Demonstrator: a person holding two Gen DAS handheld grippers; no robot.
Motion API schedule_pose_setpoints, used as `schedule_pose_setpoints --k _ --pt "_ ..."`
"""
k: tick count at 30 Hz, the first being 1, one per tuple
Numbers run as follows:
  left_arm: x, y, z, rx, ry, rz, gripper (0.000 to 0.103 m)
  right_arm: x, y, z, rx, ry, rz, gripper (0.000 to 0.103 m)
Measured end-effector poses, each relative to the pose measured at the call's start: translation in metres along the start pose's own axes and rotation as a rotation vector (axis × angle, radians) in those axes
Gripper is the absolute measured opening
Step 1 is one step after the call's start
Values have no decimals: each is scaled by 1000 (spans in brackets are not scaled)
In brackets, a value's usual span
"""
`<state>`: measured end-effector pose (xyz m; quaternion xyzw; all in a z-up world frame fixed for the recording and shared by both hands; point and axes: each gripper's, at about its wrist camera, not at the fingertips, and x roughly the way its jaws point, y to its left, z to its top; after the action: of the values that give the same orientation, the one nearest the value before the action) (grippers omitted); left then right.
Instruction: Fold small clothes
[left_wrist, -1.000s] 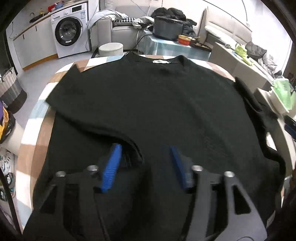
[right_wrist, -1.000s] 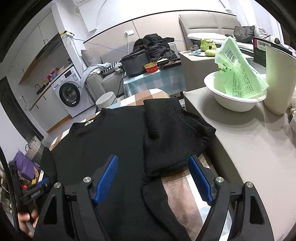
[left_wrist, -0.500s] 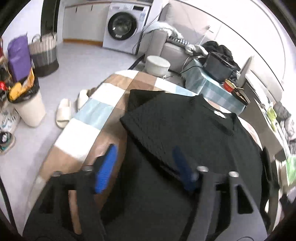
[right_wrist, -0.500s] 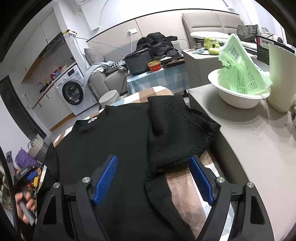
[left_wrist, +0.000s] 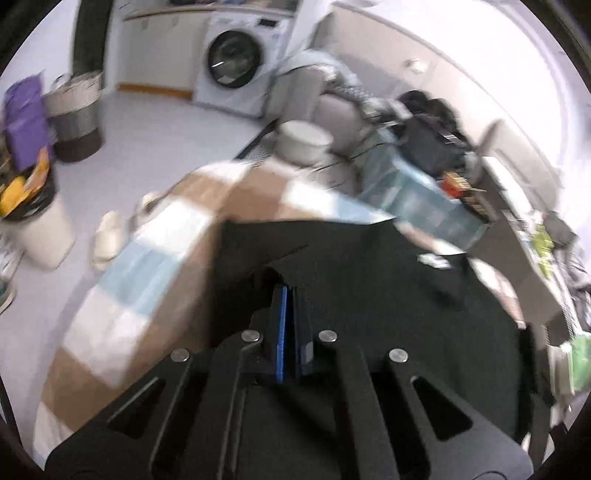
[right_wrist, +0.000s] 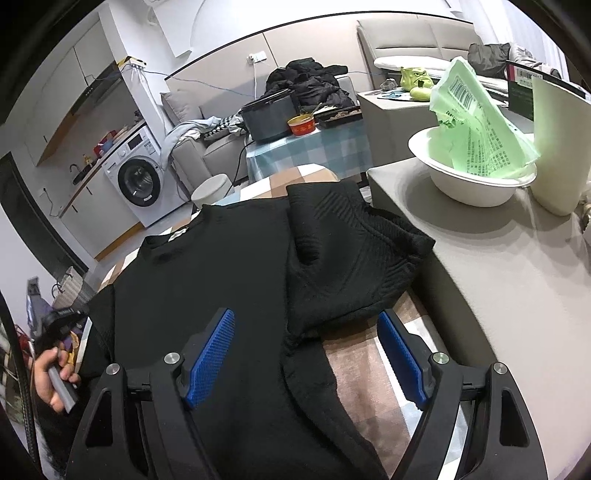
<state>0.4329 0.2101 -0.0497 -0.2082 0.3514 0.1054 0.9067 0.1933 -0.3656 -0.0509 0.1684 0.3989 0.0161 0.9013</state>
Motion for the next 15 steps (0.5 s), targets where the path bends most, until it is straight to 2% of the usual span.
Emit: schedule_pose_setpoints --k 2,4,5,6,8,9,11,15 --pt "-2 -25 2 37 1 -75 1 0 -1 2 6 -1 -10 81" --pt "-1 -52 -1 67 36 -138 5 -2 -1 3 6 -7 -21 81" --pt "-1 -59 -4 79 63 -153 17 -2 -1 3 3 -7 -31 81" --pt "-1 -66 -7 92 91 -155 37 -1 -1 3 -1 -8 -44 81" --pt "-7 -73 -14 114 95 -161 55 0 -3 3 5 0 -92 81" --pt "-14 -75 -18 127 84 -160 60 1 -6 2 17 2 -105 81" --pt "-25 -74 -26 144 77 -159 67 2 -12 1 44 19 -107 81" --pt "-52 -62 -44 121 80 -137 67 3 -15 -2 58 23 -133 81"
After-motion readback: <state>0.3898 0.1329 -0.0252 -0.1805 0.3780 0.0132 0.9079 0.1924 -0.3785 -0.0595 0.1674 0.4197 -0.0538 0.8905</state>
